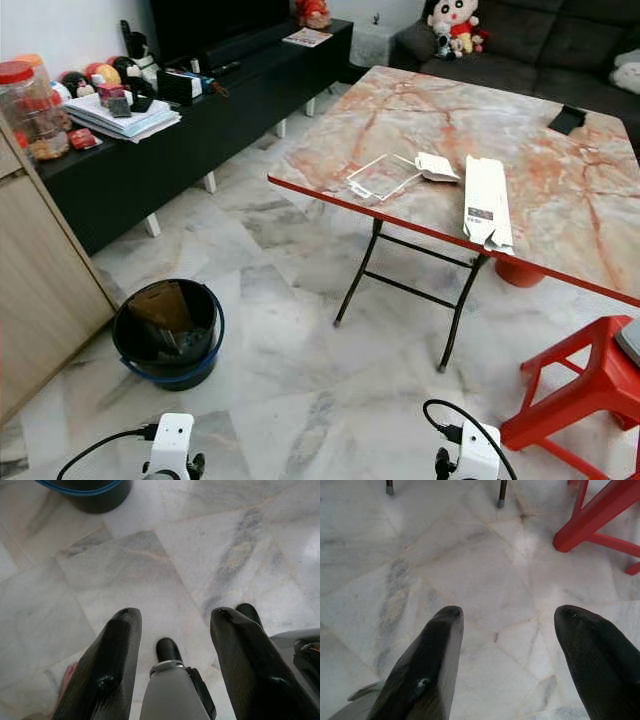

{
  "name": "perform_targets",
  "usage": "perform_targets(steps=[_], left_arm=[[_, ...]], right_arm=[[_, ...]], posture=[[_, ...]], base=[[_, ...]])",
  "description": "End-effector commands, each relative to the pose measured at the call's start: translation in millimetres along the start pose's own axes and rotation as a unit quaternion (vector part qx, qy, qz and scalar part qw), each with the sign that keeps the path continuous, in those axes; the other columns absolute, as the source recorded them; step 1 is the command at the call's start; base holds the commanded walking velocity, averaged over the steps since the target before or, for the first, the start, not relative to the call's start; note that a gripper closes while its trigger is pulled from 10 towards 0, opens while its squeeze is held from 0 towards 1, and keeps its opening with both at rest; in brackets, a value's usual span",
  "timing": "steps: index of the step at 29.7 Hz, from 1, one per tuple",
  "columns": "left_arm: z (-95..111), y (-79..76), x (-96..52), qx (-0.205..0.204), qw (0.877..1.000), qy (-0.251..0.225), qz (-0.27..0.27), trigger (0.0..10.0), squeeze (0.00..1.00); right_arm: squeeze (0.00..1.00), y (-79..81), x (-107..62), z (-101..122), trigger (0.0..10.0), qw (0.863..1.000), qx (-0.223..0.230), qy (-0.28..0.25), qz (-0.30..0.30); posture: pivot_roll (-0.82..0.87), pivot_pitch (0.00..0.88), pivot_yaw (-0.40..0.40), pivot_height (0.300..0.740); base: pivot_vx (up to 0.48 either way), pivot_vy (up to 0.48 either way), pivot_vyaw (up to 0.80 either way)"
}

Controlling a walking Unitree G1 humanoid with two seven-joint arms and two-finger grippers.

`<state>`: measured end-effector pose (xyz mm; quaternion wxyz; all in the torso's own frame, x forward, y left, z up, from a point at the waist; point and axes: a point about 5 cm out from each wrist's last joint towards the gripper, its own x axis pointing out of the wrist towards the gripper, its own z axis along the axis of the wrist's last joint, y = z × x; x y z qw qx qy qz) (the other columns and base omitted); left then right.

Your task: Picking trash to rubbish bin

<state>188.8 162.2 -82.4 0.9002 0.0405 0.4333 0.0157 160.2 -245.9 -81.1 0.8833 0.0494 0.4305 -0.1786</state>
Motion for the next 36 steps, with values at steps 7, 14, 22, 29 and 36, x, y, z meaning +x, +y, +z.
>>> perform_targets(steps=[7, 14, 22, 29, 36], left_arm=[[-1.1, -2.0, 0.1, 0.012, 1.000, 0.007, -0.001, 10.0, 0.00], [-2.9, -1.5, -0.3, 0.005, 1.000, 0.010, 0.001, 10.0, 0.00], [-3.9, -0.5, -0.5, 0.005, 1.000, 0.011, 0.003, 10.0, 0.00], [-2.3, -0.4, -0.2, 0.005, 1.000, 0.009, 0.003, 10.0, 0.00], [-2.2, -1.2, -0.2, 0.005, 1.000, 0.008, 0.001, 10.0, 0.00]], right_arm=[[0.00, -2.6, 0.8, 3.6, 10.0, 1.000, 0.000, -0.002, -0.007], [0.00, -2.3, 0.6, 2.4, 10.0, 1.000, 0.002, 0.000, -0.008], [0.00, -2.1, 0.5, 2.0, 10.0, 1.000, 0.004, 0.000, -0.009], [0.00, -2.6, 0.5, 1.8, 10.0, 1.000, 0.005, 0.001, -0.010], [0.00, -2.3, 0.4, 2.5, 10.0, 1.000, 0.010, -0.004, -0.008]], posture=[[-0.09, 0.001, -0.059, 0.740], [-0.08, 0.011, -0.059, 0.740], [-0.08, 0.013, -0.057, 0.740], [-0.09, 0.017, -0.056, 0.740], [-0.09, 0.021, -0.057, 0.740]], base=[[0.000, -0.137, -0.79], [0.000, 0.000, -0.79], [0.000, 0.000, -0.79], [0.000, 0.000, -0.79], [0.000, 0.000, -0.77]])
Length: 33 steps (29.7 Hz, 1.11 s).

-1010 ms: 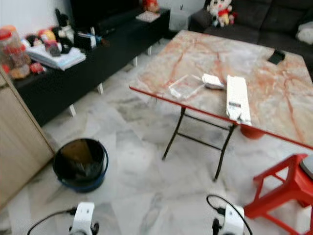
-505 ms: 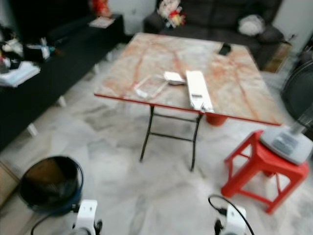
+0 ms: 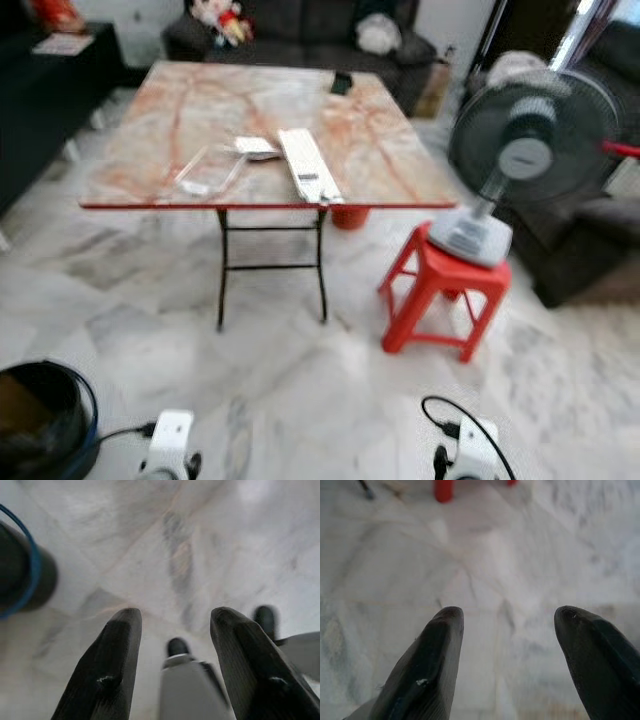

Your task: Picking trash to rubbish bin

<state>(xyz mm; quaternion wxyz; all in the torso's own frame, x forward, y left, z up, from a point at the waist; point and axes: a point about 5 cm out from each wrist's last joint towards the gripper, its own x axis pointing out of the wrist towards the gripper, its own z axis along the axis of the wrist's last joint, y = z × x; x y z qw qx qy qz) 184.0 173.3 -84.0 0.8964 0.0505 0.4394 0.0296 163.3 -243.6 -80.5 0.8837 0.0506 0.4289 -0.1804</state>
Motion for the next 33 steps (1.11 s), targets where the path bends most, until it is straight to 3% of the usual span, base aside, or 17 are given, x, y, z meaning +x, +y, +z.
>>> perform_targets(steps=[1, 6, 10, 14, 19, 23, 26, 27, 32, 33], left_arm=[[3.3, -12.0, 0.4, 0.001, 1.000, 0.001, -0.015, 10.0, 0.00], [5.4, -13.2, 0.7, 0.004, 1.000, -0.005, -0.018, 10.0, 0.00], [35.6, -19.8, 4.2, 0.002, 0.998, -0.058, -0.031, 10.0, 0.00], [49.0, -20.1, 4.9, 0.004, 0.996, -0.087, -0.028, 10.0, 0.00], [83.4, -18.1, 3.8, 0.031, 0.985, -0.169, -0.020, 10.0, 0.00], [122.8, -19.6, -2.3, 0.036, 0.964, -0.261, -0.017, 10.0, 0.00], [136.4, -21.0, -5.3, 0.031, 0.957, -0.289, -0.013, 10.0, 0.00], [156.9, -23.8, -10.6, 0.016, 0.944, -0.329, -0.007, 10.0, 0.00], [191.2, -30.7, -23.0, -0.006, 0.917, -0.398, -0.006, 10.0, 0.00], [201.6, -32.4, -28.2, -0.004, 0.906, -0.424, -0.005, 10.0, 0.00]], right_arm=[[0.00, -5.5, -0.2, 0.4, 10.0, 1.000, 0.008, -0.002, -0.007], [0.00, -5.2, -0.1, 1.2, 10.0, 1.000, 0.001, -0.004, -0.004], [0.00, -0.8, 2.8, 17.4, 10.0, 0.999, 0.000, -0.031, 0.006], [0.00, 2.3, 4.2, 27.9, 10.0, 0.999, -0.004, -0.049, 0.012], [0.00, 16.4, 5.7, 71.3, 10.0, 0.989, -0.029, -0.138, 0.045], [0.00, 39.6, -0.1, 123.1, 10.0, 0.965, -0.047, -0.239, 0.099], [0.00, 51.1, -3.7, 137.3, 10.0, 0.956, -0.043, -0.265, 0.122], [0.00, 70.2, -11.0, 156.0, 10.0, 0.938, -0.047, -0.305, 0.154], [0.00, 101.9, -26.2, 181.5, 10.0, 0.909, -0.047, -0.364, 0.199], [0.00, 112.5, -32.9, 188.9, 10.0, 0.896, -0.046, -0.386, 0.214]], posture=[[-0.09, 0.021, -0.057, 0.740], [-0.09, 0.020, -0.059, 0.740], [-0.08, 0.021, -0.060, 0.740], [-0.09, 0.020, -0.060, 0.740], [-0.09, 0.024, -0.056, 0.740], [-0.10, 0.014, -0.054, 0.740], [-0.10, 0.011, -0.053, 0.740], [-0.10, 0.008, -0.055, 0.740], [-0.09, 0.000, -0.060, 0.740], [-0.09, 0.000, -0.058, 0.740]], base=[[0.000, 0.000, -0.68], [0.000, 0.000, 0.00], [0.000, 0.000, 0.00], [0.000, 0.000, 0.00], [0.000, 0.000, 0.00], [0.000, 0.000, 0.00], [0.000, 0.000, 0.00], [0.000, 0.000, 0.00], [0.000, 0.000, 0.00], [0.000, 0.000, 0.00]])
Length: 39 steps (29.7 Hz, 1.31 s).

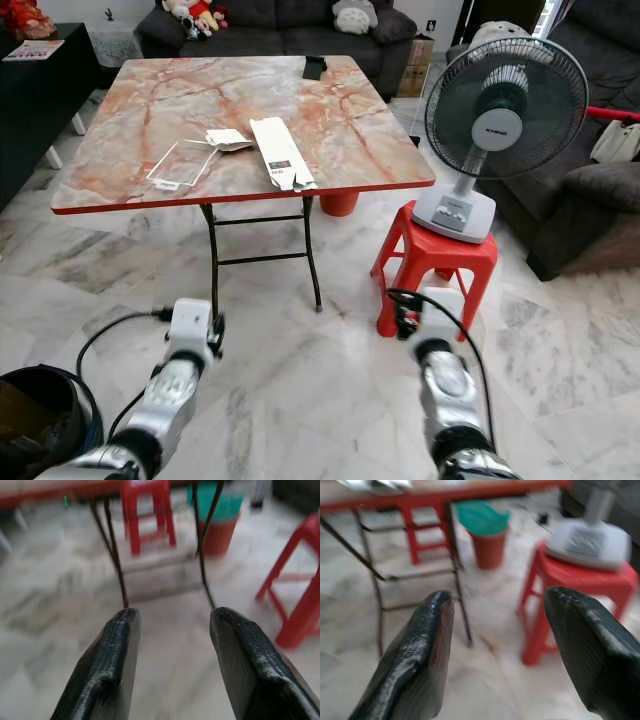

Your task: Picking trash to rubbish bin

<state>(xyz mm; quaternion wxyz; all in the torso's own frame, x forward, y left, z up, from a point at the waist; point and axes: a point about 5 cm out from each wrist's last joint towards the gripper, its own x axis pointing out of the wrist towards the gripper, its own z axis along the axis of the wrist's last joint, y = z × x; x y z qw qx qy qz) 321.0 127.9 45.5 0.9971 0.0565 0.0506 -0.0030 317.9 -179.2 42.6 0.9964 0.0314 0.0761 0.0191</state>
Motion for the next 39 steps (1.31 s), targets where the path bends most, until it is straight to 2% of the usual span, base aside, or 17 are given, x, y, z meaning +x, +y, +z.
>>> perform_targets(steps=[1, 4, 6, 11, 17, 21, 24, 36, 39], left_arm=[[17.9, -1.1, 6.0, -0.006, 0.999, -0.046, 0.009, 10.0, 0.00], [31.9, 1.3, 10.1, -0.008, 0.996, -0.082, 0.017, 10.0, 0.00], [41.8, 2.7, 12.5, 0.007, 0.994, -0.109, 0.018, 10.0, 0.00], [51.2, 4.2, 15.2, 0.012, 0.991, -0.130, 0.019, 10.0, 0.00], [54.5, 8.4, 17.1, 0.012, 0.990, -0.136, 0.031, 10.0, 0.00], [56.6, 12.1, 17.4, 0.011, 0.989, -0.141, 0.040, 10.0, 0.00], [56.6, 13.0, 17.3, 0.012, 0.989, -0.142, 0.041, 10.0, 0.00], [61.9, 12.2, 20.8, 0.013, 0.989, -0.144, 0.042, 10.0, 0.00], [66.8, 13.2, 22.4, 0.014, 0.987, -0.153, 0.042, 10.0, 0.00]], right_arm=[[0.00, 8.8, 7.2, 20.0, 10.0, 0.999, -0.008, -0.050, 0.018], [0.00, 17.4, 11.3, 35.9, 10.0, 0.995, 0.000, -0.093, 0.025], [0.00, 20.7, 13.4, 45.8, 10.0, 0.993, 0.008, -0.116, 0.029], [0.00, 22.9, 15.2, 54.8, 10.0, 0.990, 0.011, -0.133, 0.039], [0.00, 23.8, 17.4, 63.4, 10.0, 0.988, 0.007, -0.144, 0.045], [0.00, 23.4, 17.1, 65.6, 10.0, 0.988, 0.004, -0.148, 0.043], [0.00, 24.8, 17.9, 63.8, 10.0, 0.989, 0.015, -0.138, 0.048], [0.00, 33.8, 18.1, 65.1, 10.0, 0.988, 0.007, -0.141, 0.059], [0.00, 37.0, 18.7, 68.1, 10.0, 0.987, 0.016, -0.147, 0.061]], posture=[[-0.09, 0.000, -0.056, 0.740], [-0.09, 0.000, -0.053, 0.740], [-0.09, 0.000, -0.051, 0.740], [-0.09, 0.000, -0.051, 0.740], [-0.09, 0.000, -0.056, 0.740], [-0.08, 0.004, -0.058, 0.740], [-0.08, 0.004, -0.058, 0.740], [-0.08, 0.014, -0.055, 0.740], [-0.07, 0.018, -0.049, 0.740]], base=[[0.000, 0.000, 0.00], [0.000, 0.000, 0.23], [0.000, 0.000, 0.79], [0.000, 0.000, 0.31], [0.000, 0.000, 0.00], [0.245, 0.000, 0.70], [0.266, 0.000, 0.00], [0.320, 0.000, 0.00], [0.336, 0.000, 0.65]])
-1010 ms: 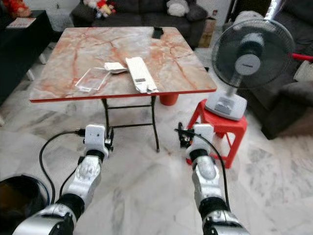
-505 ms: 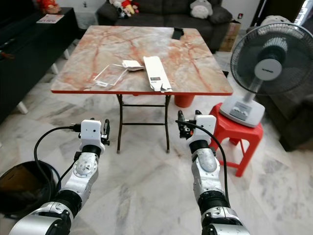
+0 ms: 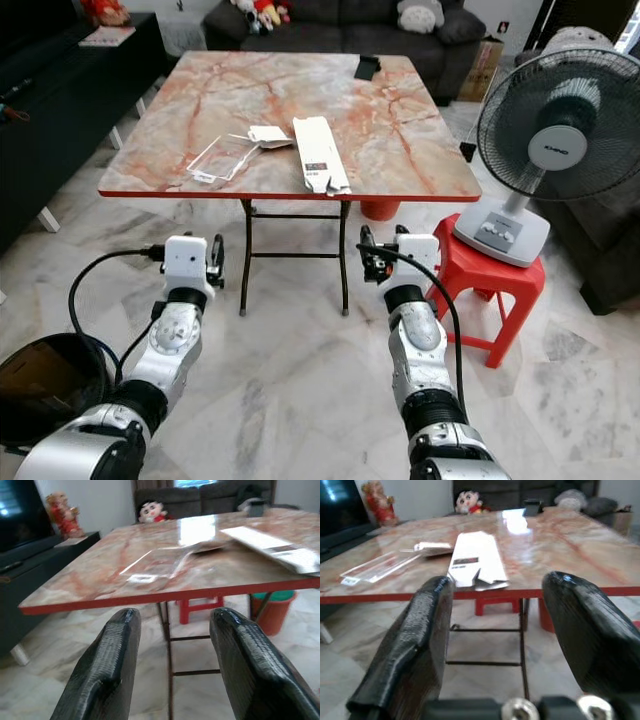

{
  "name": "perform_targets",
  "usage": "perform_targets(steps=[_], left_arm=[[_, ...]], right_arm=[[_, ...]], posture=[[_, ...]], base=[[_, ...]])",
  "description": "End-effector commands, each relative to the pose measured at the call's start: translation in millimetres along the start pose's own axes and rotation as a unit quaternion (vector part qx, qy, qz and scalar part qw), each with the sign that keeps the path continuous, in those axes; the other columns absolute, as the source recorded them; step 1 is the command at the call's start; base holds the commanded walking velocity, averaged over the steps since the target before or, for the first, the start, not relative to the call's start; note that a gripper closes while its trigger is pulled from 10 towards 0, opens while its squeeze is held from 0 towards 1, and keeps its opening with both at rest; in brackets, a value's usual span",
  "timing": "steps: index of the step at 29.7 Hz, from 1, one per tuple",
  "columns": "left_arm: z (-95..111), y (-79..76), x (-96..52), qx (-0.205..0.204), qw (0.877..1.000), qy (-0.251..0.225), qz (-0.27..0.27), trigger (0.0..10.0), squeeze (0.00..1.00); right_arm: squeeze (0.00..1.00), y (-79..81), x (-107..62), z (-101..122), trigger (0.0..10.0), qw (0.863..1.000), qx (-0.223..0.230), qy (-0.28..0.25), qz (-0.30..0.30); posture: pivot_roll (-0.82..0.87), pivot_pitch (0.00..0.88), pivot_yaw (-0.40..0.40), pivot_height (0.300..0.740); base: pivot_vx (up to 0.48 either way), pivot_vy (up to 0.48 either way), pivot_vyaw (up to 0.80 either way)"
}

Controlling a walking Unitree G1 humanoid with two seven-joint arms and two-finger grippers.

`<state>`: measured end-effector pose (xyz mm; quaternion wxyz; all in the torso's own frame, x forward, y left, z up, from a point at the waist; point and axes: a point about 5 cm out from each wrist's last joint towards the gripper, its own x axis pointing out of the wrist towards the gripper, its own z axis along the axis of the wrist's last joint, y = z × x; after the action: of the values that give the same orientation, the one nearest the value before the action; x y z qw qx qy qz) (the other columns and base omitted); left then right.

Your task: Picking trash to rubbish bin

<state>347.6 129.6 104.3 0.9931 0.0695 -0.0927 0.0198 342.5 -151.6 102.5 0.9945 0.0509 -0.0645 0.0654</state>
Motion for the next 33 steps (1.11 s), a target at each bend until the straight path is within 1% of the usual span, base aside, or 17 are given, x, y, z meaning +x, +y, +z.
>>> perform_targets(steps=[1, 5, 17, 25, 30, 33], left_arm=[[5.7, 4.7, 4.2, 0.003, 1.000, -0.012, 0.010, 10.0, 0.00], [6.7, 5.5, 4.9, 0.003, 1.000, -0.014, 0.012, 10.0, 0.00], [8.3, 5.5, 5.6, 0.002, 1.000, -0.019, 0.012, 10.0, 0.00], [12.0, 6.5, 7.7, 0.002, 1.000, -0.026, 0.016, 10.0, 0.00], [14.3, 8.5, 9.5, 0.003, 0.999, -0.031, 0.020, 10.0, 0.00], [15.0, 9.3, 10.0, 0.003, 0.999, -0.032, 0.021, 10.0, 0.00]], right_arm=[[0.00, 6.2, 4.9, 6.1, 10.0, 1.000, 0.003, -0.009, 0.009], [0.00, 7.1, 5.4, 7.4, 10.0, 1.000, 0.008, -0.013, 0.011], [0.00, 8.2, 6.0, 8.1, 10.0, 1.000, 0.013, -0.011, 0.010], [0.00, 10.3, 7.1, 10.9, 10.0, 1.000, 0.006, -0.015, 0.018], [0.00, 11.9, 7.9, 12.8, 10.0, 1.000, 0.007, -0.020, 0.022], [0.00, 11.2, 8.1, 12.9, 10.0, 1.000, 0.010, -0.019, 0.020]], posture=[[-0.07, 0.018, -0.049, 0.740], [-0.07, 0.021, -0.049, 0.740], [-0.07, 0.020, -0.048, 0.740], [-0.07, 0.022, -0.050, 0.740], [-0.07, 0.024, -0.051, 0.740], [-0.07, 0.024, -0.052, 0.740]], base=[[0.334, 0.000, 0.65], [0.337, 0.000, 0.62], [0.341, 0.000, 0.00], [0.343, 0.000, 0.00], [0.340, 0.000, 0.72], [0.339, 0.000, 0.00]])
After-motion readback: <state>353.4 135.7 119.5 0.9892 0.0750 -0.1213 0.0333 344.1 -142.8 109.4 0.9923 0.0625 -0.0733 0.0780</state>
